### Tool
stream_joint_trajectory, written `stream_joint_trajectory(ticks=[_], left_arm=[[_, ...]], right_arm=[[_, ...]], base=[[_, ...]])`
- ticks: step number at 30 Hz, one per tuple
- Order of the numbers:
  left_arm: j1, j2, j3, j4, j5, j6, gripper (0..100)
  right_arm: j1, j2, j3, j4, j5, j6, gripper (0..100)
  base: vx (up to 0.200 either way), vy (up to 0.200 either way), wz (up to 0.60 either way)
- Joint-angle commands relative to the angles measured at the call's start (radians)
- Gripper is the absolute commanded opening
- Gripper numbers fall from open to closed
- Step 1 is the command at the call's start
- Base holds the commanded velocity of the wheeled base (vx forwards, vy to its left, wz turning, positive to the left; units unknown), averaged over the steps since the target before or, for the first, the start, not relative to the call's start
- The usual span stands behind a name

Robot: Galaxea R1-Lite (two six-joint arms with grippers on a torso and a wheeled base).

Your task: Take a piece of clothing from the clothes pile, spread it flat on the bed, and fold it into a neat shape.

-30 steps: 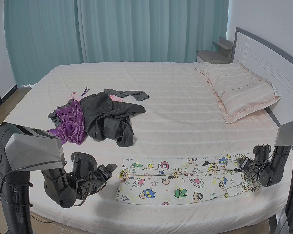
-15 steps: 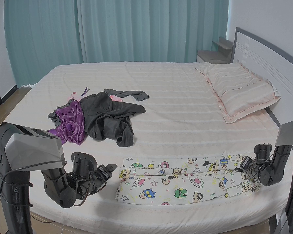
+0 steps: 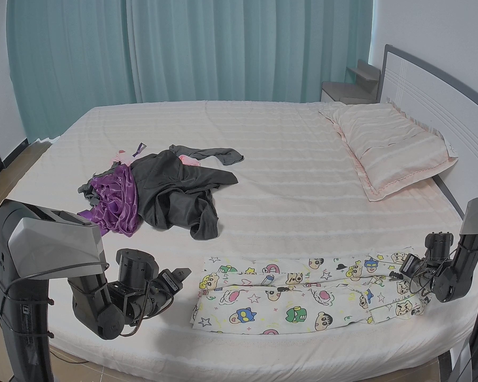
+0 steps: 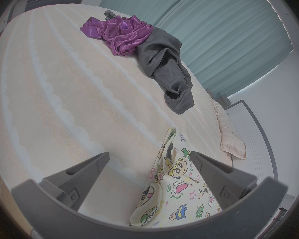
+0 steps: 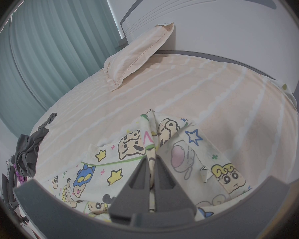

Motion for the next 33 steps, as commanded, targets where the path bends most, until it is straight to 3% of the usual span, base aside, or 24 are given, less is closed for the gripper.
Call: stream_joint_trajectory(ticks=[1,10,18,27,33], left_arm=[[0.000,0.002,0.000,0.000,0.001,0.000,100],[0.008,-0.021,-0.012,0.000,0.002,0.003,100],[-0.012,-0.033,-0.014,-0.002,0.008,0.007,100],[-0.009,-0.030,-0.015,-0.002,0.005,0.012,100],[0.021,-0.021,-0.014,-0.003,-0.006,0.012,100]], right_arm=[[-0.013,-0.006,0.004,-0.001,0.000,-0.009,100],[-0.004,-0.047,0.013,-0.016,-0.027,-0.021,100],[0.071,-0.167,0.077,-0.016,-0.027,-0.021,100],[0.076,-0.182,0.082,-0.016,-0.027,-0.020,100],[0.064,-0.198,0.082,-0.015,-0.015,-0.020,100]], base=[[0.000,0.000,0.00],[0.000,0.000,0.00],[0.000,0.000,0.00],[0.000,0.000,0.00],[0.000,0.200,0.00]])
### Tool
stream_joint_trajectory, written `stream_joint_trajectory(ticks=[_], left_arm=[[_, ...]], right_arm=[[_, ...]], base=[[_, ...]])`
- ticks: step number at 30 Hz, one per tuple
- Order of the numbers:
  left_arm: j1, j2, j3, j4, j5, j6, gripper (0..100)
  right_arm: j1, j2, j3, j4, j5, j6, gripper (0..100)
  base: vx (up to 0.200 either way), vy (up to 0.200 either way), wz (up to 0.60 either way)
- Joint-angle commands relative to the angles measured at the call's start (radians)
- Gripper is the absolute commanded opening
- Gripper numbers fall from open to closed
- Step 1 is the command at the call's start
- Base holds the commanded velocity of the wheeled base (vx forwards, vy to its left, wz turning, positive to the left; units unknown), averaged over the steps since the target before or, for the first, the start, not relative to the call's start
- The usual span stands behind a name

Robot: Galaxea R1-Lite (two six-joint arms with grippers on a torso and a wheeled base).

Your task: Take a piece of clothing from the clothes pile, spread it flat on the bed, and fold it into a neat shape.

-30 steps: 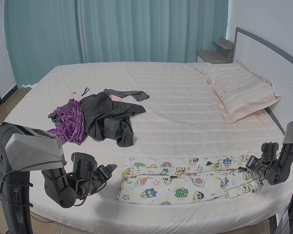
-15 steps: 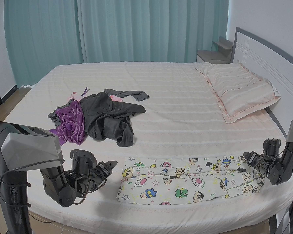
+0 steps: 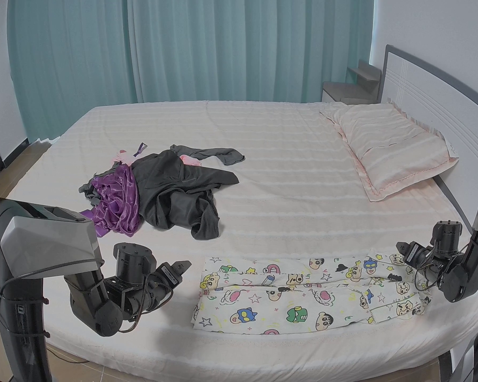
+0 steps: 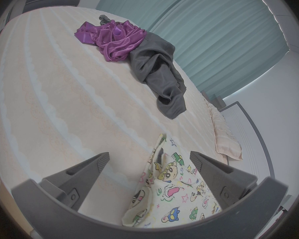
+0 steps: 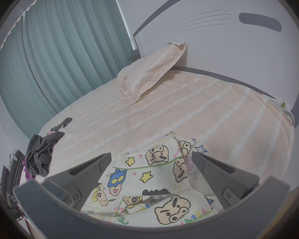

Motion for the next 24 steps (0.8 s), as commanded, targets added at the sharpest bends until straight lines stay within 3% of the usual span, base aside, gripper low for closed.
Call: stream_joint_trajectory(ticks=[1,3,11,17,24], left_arm=[[0.016,0.018,0.001,0.000,-0.002,0.000,100],[0.015,0.020,0.000,0.000,-0.002,0.000,100],[-0.033,0.040,0.000,0.002,-0.005,0.035,100],[-0.078,0.076,-0.079,0.017,-0.009,0.153,100],[-0.165,0.093,-0.198,0.163,-0.011,0.198,100]], right_arm=[[-0.007,-0.015,-0.001,0.001,0.002,0.000,100],[-0.007,-0.013,-0.001,0.001,0.004,0.002,100],[-0.007,-0.013,-0.003,-0.001,0.005,0.008,100],[0.002,-0.015,-0.001,-0.002,0.015,0.012,100],[0.006,-0.015,0.000,-0.002,0.015,0.012,100]], base=[[0.000,0.200,0.00],[0.000,0.200,0.00],[0.000,0.000,0.00],[0.000,0.000,0.00],[0.000,0.000,0.00]])
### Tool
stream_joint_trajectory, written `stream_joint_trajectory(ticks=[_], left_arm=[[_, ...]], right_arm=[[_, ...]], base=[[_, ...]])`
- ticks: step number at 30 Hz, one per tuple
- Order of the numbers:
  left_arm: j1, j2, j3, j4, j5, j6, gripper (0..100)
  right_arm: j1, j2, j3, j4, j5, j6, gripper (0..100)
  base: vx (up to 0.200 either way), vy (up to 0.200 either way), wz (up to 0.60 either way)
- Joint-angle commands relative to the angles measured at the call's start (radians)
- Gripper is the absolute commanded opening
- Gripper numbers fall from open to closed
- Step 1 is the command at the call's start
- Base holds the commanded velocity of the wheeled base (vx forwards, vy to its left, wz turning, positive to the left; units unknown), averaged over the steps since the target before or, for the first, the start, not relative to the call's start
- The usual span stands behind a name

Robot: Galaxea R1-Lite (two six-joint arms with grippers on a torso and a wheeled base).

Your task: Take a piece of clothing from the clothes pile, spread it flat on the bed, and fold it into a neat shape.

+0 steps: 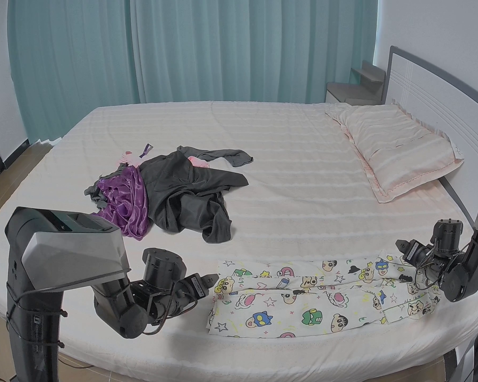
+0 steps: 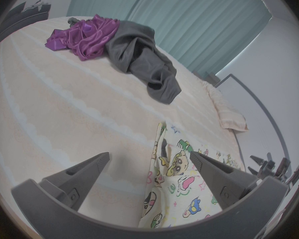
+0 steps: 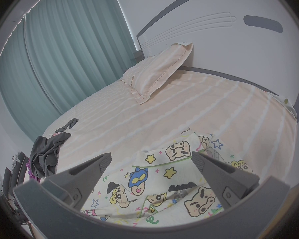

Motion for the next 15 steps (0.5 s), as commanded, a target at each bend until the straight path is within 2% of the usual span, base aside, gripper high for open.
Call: stream_joint_trajectory(ticks=[1,8,9,10,15], left_arm=[[-0.064,0.032,-0.096,0.081,0.000,0.007,100],[-0.077,0.053,-0.150,0.121,0.016,-0.020,100],[-0.081,0.047,-0.148,0.123,0.016,-0.088,100],[-0.081,0.044,-0.147,0.123,0.015,-0.096,100],[-0.083,0.029,-0.124,0.124,0.015,-0.097,100]], right_arm=[[0.005,0.000,0.001,-0.001,0.001,0.000,100],[0.011,0.000,0.001,-0.003,0.001,0.000,100],[0.011,0.001,0.001,-0.001,0.001,0.000,100],[0.011,0.003,0.001,-0.001,0.001,0.000,100],[0.010,0.001,0.001,-0.001,0.001,0.000,100]], base=[[0.000,0.000,0.00],[0.000,0.000,0.00],[0.000,0.000,0.00],[0.000,0.000,0.00],[0.000,0.000,0.00]])
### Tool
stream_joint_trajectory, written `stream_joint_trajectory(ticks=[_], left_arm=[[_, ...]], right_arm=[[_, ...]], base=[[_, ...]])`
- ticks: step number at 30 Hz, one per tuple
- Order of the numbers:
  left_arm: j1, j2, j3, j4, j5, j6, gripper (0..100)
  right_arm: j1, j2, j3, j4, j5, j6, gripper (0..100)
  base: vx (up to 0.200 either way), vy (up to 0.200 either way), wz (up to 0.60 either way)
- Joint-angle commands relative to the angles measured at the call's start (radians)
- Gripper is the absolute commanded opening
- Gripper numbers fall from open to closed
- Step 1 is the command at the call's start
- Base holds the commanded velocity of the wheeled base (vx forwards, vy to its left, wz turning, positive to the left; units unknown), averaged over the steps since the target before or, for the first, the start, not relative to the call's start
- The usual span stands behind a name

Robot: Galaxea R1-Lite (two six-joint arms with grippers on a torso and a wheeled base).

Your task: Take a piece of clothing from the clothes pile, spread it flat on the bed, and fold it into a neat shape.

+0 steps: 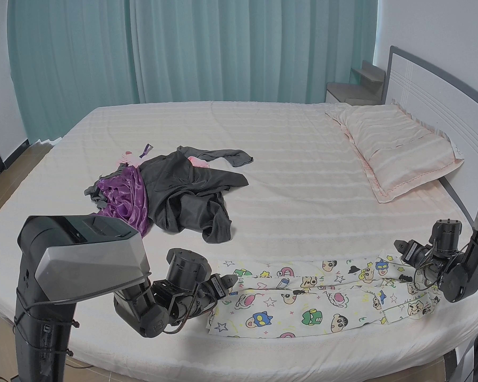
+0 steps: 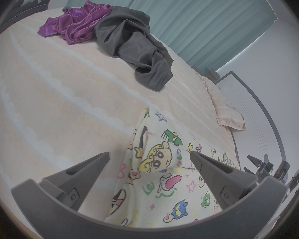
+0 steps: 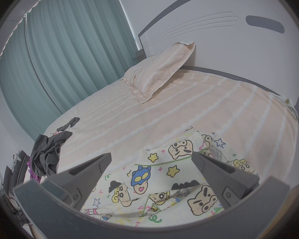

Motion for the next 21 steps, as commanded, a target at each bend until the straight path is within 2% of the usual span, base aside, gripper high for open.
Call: stream_joint_trajectory(ticks=[1,6,15,21], left_arm=[[-0.003,-0.011,0.015,0.000,0.000,-0.001,100],[-0.002,-0.031,0.057,-0.006,-0.001,0.002,100],[-0.003,-0.032,0.052,-0.002,-0.007,0.000,100],[-0.005,-0.032,0.058,-0.006,-0.006,-0.001,100]], right_arm=[[-0.001,0.001,0.000,0.000,0.000,0.000,100],[0.000,0.001,0.000,0.000,0.002,0.000,100],[0.009,-0.006,0.005,0.000,0.000,0.000,100],[0.011,-0.006,0.008,0.000,0.000,0.000,100]], base=[[0.000,0.000,0.00],[0.000,0.000,0.00],[0.000,0.000,0.00],[0.000,-0.200,0.00]])
